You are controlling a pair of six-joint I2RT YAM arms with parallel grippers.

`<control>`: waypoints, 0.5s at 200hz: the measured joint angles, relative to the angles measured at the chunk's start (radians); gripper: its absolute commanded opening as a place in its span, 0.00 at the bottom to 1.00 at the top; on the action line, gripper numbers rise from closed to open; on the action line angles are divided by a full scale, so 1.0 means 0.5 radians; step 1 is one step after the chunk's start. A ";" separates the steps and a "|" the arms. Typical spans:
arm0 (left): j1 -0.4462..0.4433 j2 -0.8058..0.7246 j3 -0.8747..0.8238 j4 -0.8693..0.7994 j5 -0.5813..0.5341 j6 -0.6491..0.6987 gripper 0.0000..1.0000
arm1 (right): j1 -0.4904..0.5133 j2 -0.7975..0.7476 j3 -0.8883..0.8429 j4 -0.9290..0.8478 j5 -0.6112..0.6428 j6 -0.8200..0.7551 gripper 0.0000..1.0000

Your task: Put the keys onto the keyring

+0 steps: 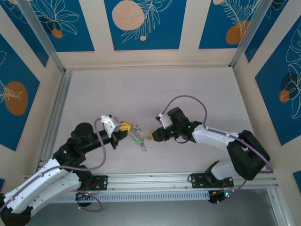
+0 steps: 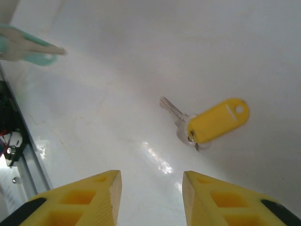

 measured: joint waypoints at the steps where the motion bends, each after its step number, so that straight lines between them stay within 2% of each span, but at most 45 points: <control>1: 0.000 -0.002 0.000 -0.001 0.000 -0.002 0.00 | 0.000 0.005 0.000 0.000 0.000 0.000 0.40; 45: 0.000 -0.036 0.000 -0.003 -0.001 -0.009 0.00 | 0.014 0.259 0.045 -0.003 -0.014 -0.002 0.40; 100: 0.000 -0.027 -0.001 -0.001 -0.001 -0.009 0.00 | 0.025 0.399 0.117 0.040 0.005 -0.008 0.37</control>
